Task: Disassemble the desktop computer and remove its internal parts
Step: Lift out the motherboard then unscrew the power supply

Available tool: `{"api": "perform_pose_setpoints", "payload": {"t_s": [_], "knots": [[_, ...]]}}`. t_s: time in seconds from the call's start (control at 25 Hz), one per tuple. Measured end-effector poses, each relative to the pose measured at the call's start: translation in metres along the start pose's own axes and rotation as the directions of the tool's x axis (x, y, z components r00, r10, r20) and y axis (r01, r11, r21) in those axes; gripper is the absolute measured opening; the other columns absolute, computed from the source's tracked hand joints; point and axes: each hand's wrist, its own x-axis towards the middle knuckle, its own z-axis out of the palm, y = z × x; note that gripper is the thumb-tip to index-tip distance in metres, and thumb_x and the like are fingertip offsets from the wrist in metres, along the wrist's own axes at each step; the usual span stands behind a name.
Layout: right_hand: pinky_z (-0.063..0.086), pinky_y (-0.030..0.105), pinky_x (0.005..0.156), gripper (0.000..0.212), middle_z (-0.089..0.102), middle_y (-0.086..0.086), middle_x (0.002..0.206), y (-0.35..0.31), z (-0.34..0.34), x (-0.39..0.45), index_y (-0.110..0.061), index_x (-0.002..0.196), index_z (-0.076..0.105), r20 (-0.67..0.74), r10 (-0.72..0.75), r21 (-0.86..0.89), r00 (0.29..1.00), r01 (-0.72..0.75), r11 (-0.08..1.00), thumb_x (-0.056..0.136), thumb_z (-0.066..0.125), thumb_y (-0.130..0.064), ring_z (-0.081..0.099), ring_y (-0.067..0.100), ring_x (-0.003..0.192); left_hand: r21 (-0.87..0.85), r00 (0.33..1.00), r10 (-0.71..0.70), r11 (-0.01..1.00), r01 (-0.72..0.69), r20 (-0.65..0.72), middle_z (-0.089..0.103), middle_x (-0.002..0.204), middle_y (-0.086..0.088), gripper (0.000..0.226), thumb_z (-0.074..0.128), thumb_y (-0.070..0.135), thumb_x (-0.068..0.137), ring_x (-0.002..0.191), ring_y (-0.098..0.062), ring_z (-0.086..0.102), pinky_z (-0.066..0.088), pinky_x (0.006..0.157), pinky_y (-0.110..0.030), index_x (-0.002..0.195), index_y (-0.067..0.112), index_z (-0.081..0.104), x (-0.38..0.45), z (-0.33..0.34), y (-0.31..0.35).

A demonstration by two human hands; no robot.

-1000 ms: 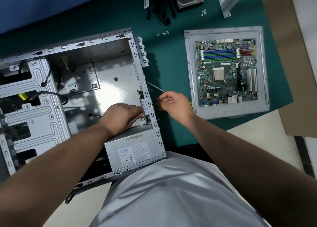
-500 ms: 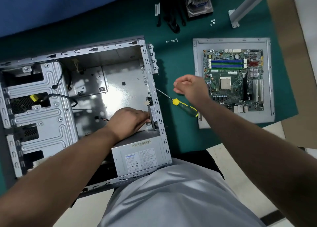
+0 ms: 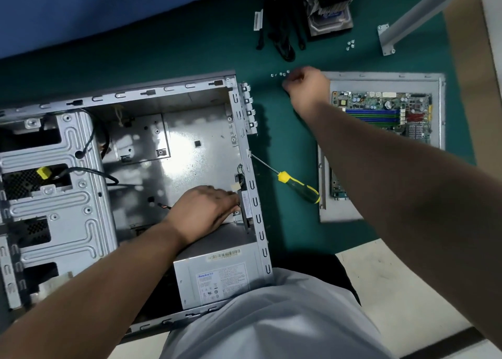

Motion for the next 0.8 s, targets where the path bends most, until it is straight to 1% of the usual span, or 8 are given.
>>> {"api": "perform_pose_setpoints", "payload": {"t_s": [0.12,0.24,0.32,0.4,0.48,0.56,0.64,0.8], "knots": [[0.056,0.034,0.083,0.013,0.074,0.003,0.099,-0.004,0.008,0.002,-0.019,0.101,0.073,-0.06,0.009,0.032,0.998,-0.007,0.999,0.09,0.066,-0.02,0.068,0.023,0.094,-0.007,1.0,0.01,1.0,-0.01,-0.004,0.063,0.064,-0.007,0.025,0.046,0.027,0.099,0.053,-0.031,0.061,0.054,0.057,-0.031,0.08,0.015,0.057,0.002,-0.002,0.003],[0.054,0.034,0.088,0.018,0.073,0.004,0.102,0.001,0.012,-0.001,-0.017,0.108,0.07,-0.111,0.005,0.058,0.994,0.001,0.998,0.091,0.069,-0.021,0.067,0.022,0.096,0.013,1.0,0.006,1.0,-0.006,-0.001,0.063,0.063,-0.007,0.029,0.046,0.028,0.099,0.053,-0.03,0.061,0.052,0.056,-0.03,0.078,0.014,0.06,0.002,-0.003,0.003],[0.052,0.029,0.084,0.021,0.07,0.006,0.106,0.009,0.013,-0.005,-0.015,0.112,0.067,-0.118,-0.001,0.063,0.993,0.008,0.998,0.092,0.069,-0.02,0.066,0.02,0.092,0.019,1.0,0.003,1.0,-0.003,0.001,0.063,0.063,-0.006,0.029,0.046,0.028,0.098,0.053,-0.03,0.061,0.052,0.057,-0.03,0.077,0.014,0.06,0.003,-0.004,0.003],[0.046,0.022,0.075,0.02,0.069,0.004,0.107,0.014,0.013,-0.008,-0.016,0.112,0.066,-0.123,0.008,0.064,0.992,0.0,0.998,0.093,0.069,-0.023,0.063,0.015,0.084,0.02,1.0,0.001,1.0,-0.001,0.002,0.063,0.064,-0.005,0.03,0.045,0.029,0.098,0.054,-0.03,0.061,0.052,0.057,-0.029,0.078,0.014,0.062,0.002,-0.004,0.004],[0.042,0.02,0.07,0.02,0.07,0.001,0.106,0.014,0.012,-0.006,-0.018,0.11,0.067,-0.125,0.027,0.05,0.992,-0.02,0.999,0.093,0.07,-0.028,0.061,0.014,0.083,0.015,1.0,0.006,1.0,-0.006,-0.01,0.063,0.064,-0.005,0.032,0.043,0.03,0.101,0.053,-0.03,0.061,0.052,0.057,-0.029,0.079,0.015,0.061,0.002,-0.003,0.003],[0.046,0.023,0.074,0.02,0.071,0.0,0.105,0.01,0.011,-0.001,-0.019,0.109,0.069,-0.116,0.052,0.035,0.992,-0.048,0.998,0.092,0.069,-0.03,0.063,0.017,0.088,0.004,1.0,0.014,1.0,-0.014,-0.023,0.062,0.063,-0.005,0.034,0.039,0.031,0.105,0.053,-0.029,0.06,0.051,0.057,-0.028,0.08,0.016,0.058,0.002,-0.002,0.002],[0.05,0.026,0.08,0.02,0.07,0.002,0.106,0.005,0.011,0.003,-0.019,0.109,0.07,-0.113,0.068,0.028,0.991,-0.065,0.997,0.092,0.068,-0.03,0.065,0.022,0.095,0.006,1.0,0.017,1.0,-0.017,-0.023,0.062,0.064,-0.005,0.028,0.044,0.029,0.101,0.053,-0.029,0.06,0.052,0.057,-0.029,0.082,0.016,0.059,0.002,-0.002,0.001],[0.041,0.024,0.074,0.024,0.072,0.004,0.108,-0.001,0.016,0.006,-0.017,0.108,0.071,-0.141,0.094,-0.022,0.986,-0.098,0.995,0.091,0.066,-0.034,0.066,0.025,0.097,0.02,0.999,0.037,0.999,-0.036,-0.035,0.061,0.062,-0.003,0.012,0.047,0.027,0.097,0.053,-0.028,0.06,0.048,0.056,-0.025,0.088,0.021,0.053,0.003,-0.003,0.001]]}}
